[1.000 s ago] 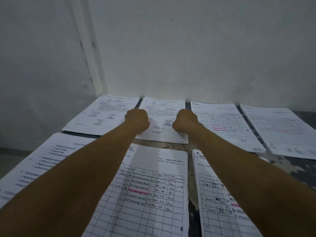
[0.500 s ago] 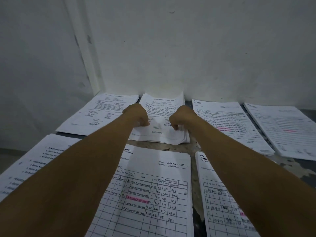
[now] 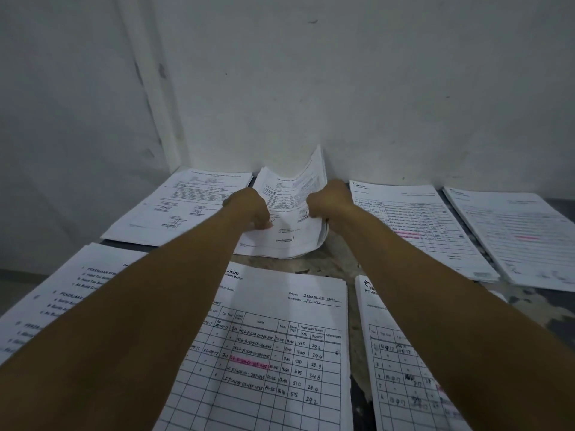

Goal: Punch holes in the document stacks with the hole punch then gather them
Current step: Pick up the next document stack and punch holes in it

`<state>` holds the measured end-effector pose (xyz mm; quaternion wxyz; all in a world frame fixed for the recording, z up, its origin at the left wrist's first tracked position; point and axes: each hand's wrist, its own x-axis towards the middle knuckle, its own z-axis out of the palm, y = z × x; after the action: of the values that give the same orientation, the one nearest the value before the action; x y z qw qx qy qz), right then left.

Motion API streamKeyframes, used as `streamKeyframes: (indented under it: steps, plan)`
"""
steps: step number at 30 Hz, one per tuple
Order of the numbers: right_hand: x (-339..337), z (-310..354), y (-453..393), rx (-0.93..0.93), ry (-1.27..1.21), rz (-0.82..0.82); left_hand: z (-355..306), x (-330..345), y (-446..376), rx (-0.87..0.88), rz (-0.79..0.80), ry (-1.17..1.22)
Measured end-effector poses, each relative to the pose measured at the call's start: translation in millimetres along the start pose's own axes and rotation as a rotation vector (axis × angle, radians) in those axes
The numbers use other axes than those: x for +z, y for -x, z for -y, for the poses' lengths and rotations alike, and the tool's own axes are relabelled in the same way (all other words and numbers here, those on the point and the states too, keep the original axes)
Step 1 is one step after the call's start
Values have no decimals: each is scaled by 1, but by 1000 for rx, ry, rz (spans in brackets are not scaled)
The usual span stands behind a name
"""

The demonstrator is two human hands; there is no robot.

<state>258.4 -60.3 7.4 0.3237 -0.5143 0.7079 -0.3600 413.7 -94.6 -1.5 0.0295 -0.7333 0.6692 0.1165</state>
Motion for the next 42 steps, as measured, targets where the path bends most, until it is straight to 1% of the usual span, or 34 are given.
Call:
streamKeyframes:
  steps: [3, 7, 9, 12, 15, 16, 20, 24, 27, 30, 35, 37, 40, 42]
  plan:
    - [-8, -6, 3, 12, -166, 1, 4, 1, 0, -20, -18, 158]
    - [-22, -10, 11, -81, -337, -8, 11, 0, 0, -17, -91, 506]
    - [-31, -6, 16, -114, -424, 4, 12, -5, 1, -9, -158, 739]
    - [-44, 0, 24, -157, -483, 33, 12, -18, 6, -7, -258, 1046]
    - [-54, 0, 29, -199, -530, 44, 11, -32, 12, 33, -437, 1305]
    - [-57, 1, 30, -208, -557, 43, 10, -37, 16, 55, -506, 1353]
    - [-67, 4, 34, -257, -568, 19, 5, -49, 33, 181, -678, 1359]
    - [-73, 10, 36, -255, -551, 24, 5, -54, 49, 281, -762, 1313]
    - [-73, 8, 37, -277, -525, 22, 8, -49, 58, 332, -764, 1312]
    - [-68, 5, 39, -318, -523, 43, 10, -43, 65, 321, -761, 1261]
    - [-67, 16, 44, -421, -495, -56, 7, -52, 75, 334, -822, 1252]
    - [-67, 14, 44, -419, -508, -72, 6, -52, 76, 328, -819, 1273]
    - [-61, 7, 45, -369, -563, -61, 7, -42, 77, 300, -784, 1271]
    - [-57, 8, 45, -371, -569, -70, 7, -39, 78, 309, -795, 1264]
